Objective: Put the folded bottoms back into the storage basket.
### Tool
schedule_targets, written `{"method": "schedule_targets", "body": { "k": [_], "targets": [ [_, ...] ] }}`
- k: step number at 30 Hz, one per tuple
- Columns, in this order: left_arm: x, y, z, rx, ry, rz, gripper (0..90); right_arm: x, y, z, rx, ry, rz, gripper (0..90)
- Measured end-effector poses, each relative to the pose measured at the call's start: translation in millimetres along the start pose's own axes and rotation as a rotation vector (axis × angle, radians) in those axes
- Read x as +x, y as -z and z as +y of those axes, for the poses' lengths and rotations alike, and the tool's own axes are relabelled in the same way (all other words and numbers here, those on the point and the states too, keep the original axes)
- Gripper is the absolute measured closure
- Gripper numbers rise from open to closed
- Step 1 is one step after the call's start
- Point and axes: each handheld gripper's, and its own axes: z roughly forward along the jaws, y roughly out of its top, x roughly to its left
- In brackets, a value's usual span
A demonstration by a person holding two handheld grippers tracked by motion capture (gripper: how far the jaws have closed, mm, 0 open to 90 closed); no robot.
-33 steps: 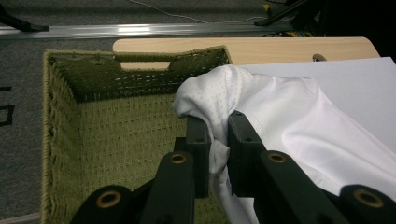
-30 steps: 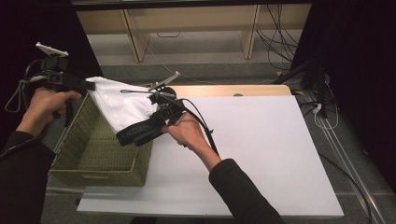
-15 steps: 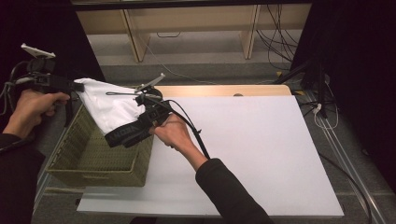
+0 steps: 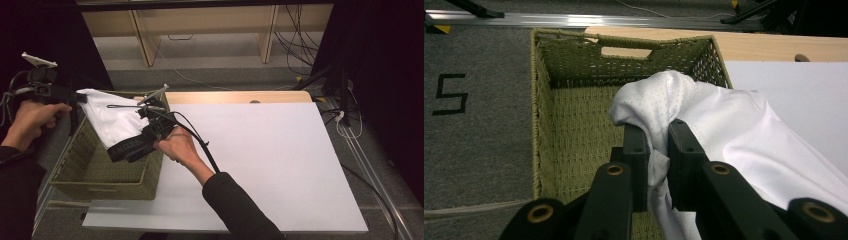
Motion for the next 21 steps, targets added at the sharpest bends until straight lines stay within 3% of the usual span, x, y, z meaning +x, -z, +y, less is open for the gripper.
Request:
{"method": "schedule_targets", "body": {
  "k": [21],
  "targets": [
    [12.8,-2.0,-7.3,0.015,0.013,0.025,80.4,15.6,-15.6,-1.9,0.014,0.014,0.013,81.1]
  ]
}}
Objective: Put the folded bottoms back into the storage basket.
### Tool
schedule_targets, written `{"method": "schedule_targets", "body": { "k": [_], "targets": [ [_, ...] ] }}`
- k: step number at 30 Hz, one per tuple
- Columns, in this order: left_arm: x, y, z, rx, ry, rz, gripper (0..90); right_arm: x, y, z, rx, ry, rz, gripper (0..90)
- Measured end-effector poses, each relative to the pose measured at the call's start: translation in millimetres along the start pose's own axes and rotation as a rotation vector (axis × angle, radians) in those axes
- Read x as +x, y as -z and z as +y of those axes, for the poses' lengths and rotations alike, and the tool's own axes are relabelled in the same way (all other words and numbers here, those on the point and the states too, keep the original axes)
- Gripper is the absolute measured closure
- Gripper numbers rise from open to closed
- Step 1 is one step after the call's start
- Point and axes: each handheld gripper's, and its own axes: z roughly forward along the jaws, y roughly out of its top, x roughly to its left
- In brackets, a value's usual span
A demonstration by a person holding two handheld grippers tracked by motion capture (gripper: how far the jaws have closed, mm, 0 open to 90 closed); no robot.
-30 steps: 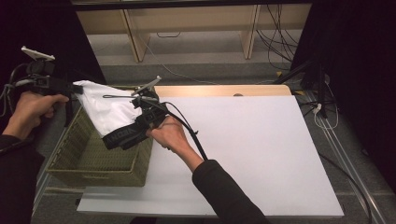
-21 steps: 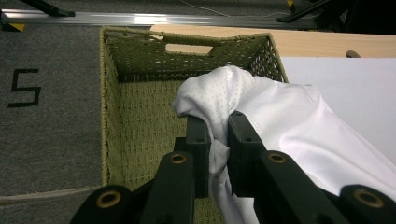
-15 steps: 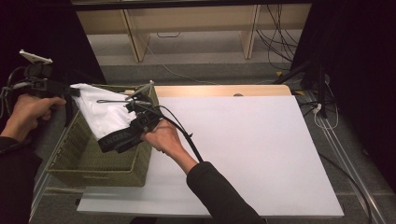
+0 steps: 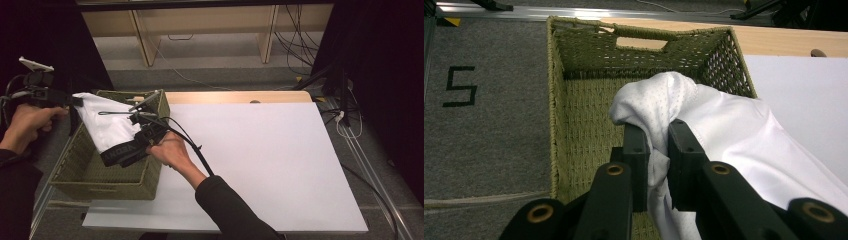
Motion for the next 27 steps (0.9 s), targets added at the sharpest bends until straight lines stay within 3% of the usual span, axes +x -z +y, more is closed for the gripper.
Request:
{"method": "schedule_targets", "body": {
  "k": [27],
  "targets": [
    [6.6,1.8,-0.9,0.010,0.002,0.025,79.8,9.0,-11.8,-0.3,-0.001,0.006,0.014,80.3]
  ]
}}
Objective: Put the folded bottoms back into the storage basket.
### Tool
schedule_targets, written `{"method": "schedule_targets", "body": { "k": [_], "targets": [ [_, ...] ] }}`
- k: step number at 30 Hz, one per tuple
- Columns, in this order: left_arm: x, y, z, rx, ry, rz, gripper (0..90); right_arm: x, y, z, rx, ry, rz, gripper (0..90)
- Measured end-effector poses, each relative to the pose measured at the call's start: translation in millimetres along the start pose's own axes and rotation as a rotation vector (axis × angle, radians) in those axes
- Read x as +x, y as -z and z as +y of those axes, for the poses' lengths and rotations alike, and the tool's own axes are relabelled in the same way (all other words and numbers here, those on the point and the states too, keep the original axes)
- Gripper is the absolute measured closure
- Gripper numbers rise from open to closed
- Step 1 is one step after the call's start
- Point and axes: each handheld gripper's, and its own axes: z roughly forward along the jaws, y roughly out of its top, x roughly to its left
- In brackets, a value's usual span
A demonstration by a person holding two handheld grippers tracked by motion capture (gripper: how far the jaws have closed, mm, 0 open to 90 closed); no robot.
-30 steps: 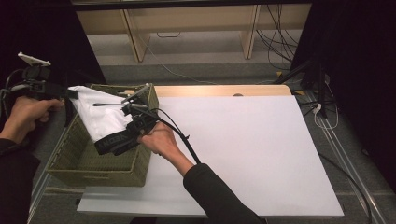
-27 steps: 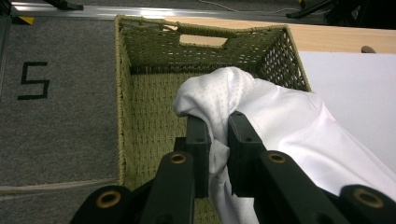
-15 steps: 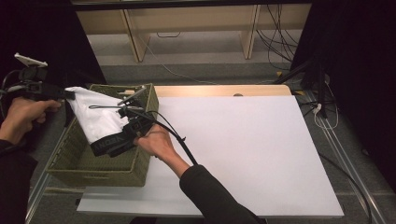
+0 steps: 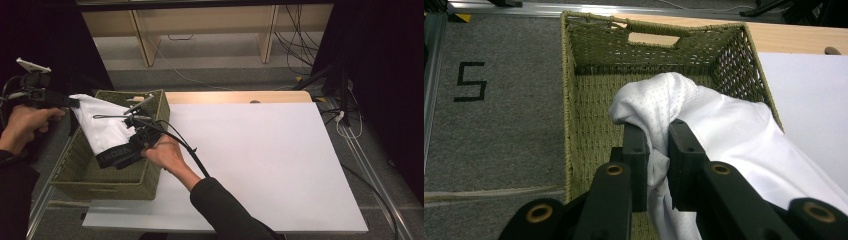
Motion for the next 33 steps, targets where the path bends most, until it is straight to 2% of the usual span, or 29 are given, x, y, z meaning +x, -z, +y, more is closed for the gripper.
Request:
{"method": "schedule_targets", "body": {
  "k": [1,2,3,4,5,6,12,20,27,28,30,31,33],
  "targets": [
    [-0.4,-0.6,-0.1,-0.008,0.006,0.001,79.2,0.0,-0.4,0.0,0.001,-0.003,0.002,79.3],
    [-0.4,-1.0,0.0,-0.008,0.010,0.002,76.2,-0.8,-1.6,0.2,0.004,-0.009,0.002,73.9],
    [-0.3,-1.4,0.4,-0.012,0.018,0.006,71.9,-1.9,-2.7,0.4,0.010,-0.012,0.004,64.3],
    [0.2,-1.3,1.1,-0.011,0.026,0.015,66.0,-3.2,-4.5,0.8,0.021,-0.022,0.003,56.2],
    [0.2,-1.3,1.1,-0.011,0.026,0.015,55.2,-5.8,-5.5,1.1,0.021,-0.030,-0.005,47.8],
    [0.3,-1.4,1.7,-0.005,0.029,0.027,50.4,-7.8,-5.0,1.4,0.013,-0.033,-0.022,44.6],
    [-1.8,-3.0,1.6,-0.012,0.032,0.038,41.9,-17.2,8.4,2.8,-0.015,-0.033,-0.023,41.7],
    [-13.2,-10.1,-2.1,-0.008,0.015,0.012,35.9,-28.2,24.4,-3.6,-0.047,-0.028,-0.021,39.8],
    [-40.3,-18.8,-9.6,-0.034,-0.011,-0.039,30.0,-44.0,40.7,-14.5,-0.078,-0.024,-0.032,36.9],
    [-40.3,-18.8,-9.6,-0.034,-0.011,-0.039,28.8,-46.9,43.5,-16.9,-0.084,-0.024,-0.036,36.5],
    [-56.9,-25.3,-15.1,-0.040,-0.030,-0.081,28.1,-53.6,49.4,-22.0,-0.096,-0.029,-0.042,36.1],
    [-56.9,-25.3,-15.1,-0.040,-0.030,-0.081,27.3,-58.3,52.7,-25.0,-0.107,-0.033,-0.048,35.9],
    [-70.7,-30.1,-19.5,-0.048,-0.046,-0.115,26.5,-64.8,58.1,-29.9,-0.118,-0.040,-0.051,35.7]
  ]
}}
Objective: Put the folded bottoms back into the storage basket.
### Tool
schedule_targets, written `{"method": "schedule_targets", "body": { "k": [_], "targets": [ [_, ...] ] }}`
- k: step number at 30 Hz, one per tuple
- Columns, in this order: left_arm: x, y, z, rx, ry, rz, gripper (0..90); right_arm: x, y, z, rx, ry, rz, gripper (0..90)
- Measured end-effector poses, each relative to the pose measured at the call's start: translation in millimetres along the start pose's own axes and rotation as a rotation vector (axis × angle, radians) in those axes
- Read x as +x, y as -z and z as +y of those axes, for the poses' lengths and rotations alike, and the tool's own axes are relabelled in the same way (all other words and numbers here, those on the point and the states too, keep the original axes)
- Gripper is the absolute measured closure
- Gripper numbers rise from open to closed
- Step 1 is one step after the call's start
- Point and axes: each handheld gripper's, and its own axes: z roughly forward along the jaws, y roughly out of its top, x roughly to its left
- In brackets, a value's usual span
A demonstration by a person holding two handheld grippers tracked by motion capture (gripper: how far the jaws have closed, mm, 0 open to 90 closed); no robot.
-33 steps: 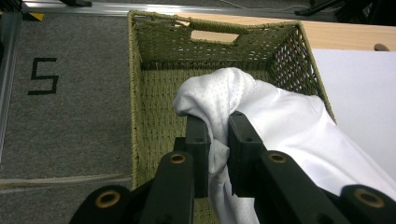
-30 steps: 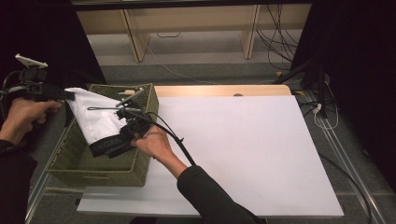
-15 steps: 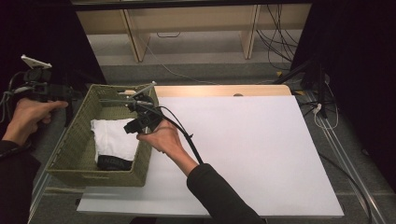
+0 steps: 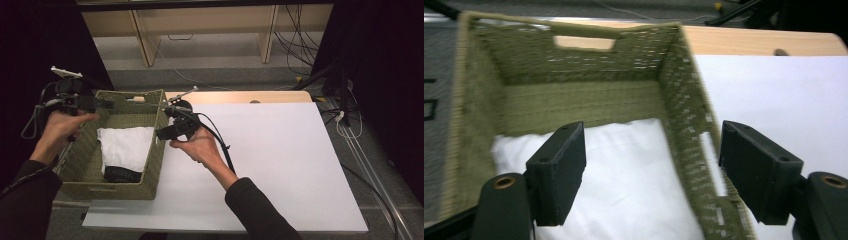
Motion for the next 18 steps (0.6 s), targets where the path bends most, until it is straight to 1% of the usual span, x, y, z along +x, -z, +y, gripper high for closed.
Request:
{"method": "schedule_targets", "body": {
  "k": [1,2,3,4,5,6,7,8,9,10,11,12,14,16,18],
  "targets": [
    [-4.7,-1.6,-1.7,-0.007,-0.003,-0.014,25.7,-3.8,2.7,-2.3,-0.002,0.000,-0.002,34.7],
    [-4.7,-1.6,-1.7,-0.007,-0.003,-0.014,25.4,-7.7,5.4,-4.6,0.001,0.008,-0.007,33.7],
    [-14.9,-5.0,-5.2,-0.011,-0.019,-0.030,24.8,-12.3,9.0,-7.7,-0.002,0.013,-0.017,33.7],
    [-14.9,-5.0,-5.2,-0.011,-0.019,-0.030,24.1,-15.3,11.3,-9.6,-0.009,0.009,-0.019,33.6],
    [-25.6,-8.1,-9.4,-0.022,-0.037,-0.044,23.8,-20.6,15.2,-13.0,-0.017,0.007,-0.019,33.4],
    [-31.0,-9.8,-11.6,-0.025,-0.048,-0.054,23.3,-23.6,17.6,-15.1,-0.025,0.004,-0.019,33.3],
    [-36.5,-11.5,-14.3,-0.036,-0.051,-0.066,22.8,-27.3,21.0,-17.7,-0.031,-0.004,-0.019,33.1],
    [-36.5,-11.5,-14.3,-0.036,-0.051,-0.066,22.8,-31.0,24.2,-20.4,-0.036,-0.009,-0.023,33.0],
    [-47.5,-16.3,-20.4,-0.047,-0.056,-0.090,22.6,-35.5,28.0,-24.0,-0.043,-0.012,-0.029,32.9],
    [-47.5,-16.3,-20.4,-0.047,-0.056,-0.090,22.1,-38.2,30.2,-26.2,-0.047,-0.015,-0.029,32.8],
    [-58.4,-21.6,-27.0,-0.053,-0.064,-0.115,21.8,-42.3,33.7,-29.9,-0.052,-0.022,-0.029,32.7],
    [-65.6,-25.0,-31.1,-0.053,-0.076,-0.123,21.8,-44.5,35.7,-32.3,-0.056,-0.024,-0.031,32.6],
    [-75.7,-28.9,-36.9,-0.054,-0.094,-0.133,20.7,-49.9,41.0,-38.8,-0.064,-0.026,-0.039,32.6],
    [-87.1,-32.5,-44.4,-0.063,-0.109,-0.167,20.3,-54.8,46.0,-45.2,-0.071,-0.031,-0.052,32.6],
    [-95.7,-35.0,-49.9,-0.073,-0.116,-0.184,20.0,-59.9,50.5,-51.2,-0.080,-0.036,-0.056,32.6]
  ]
}}
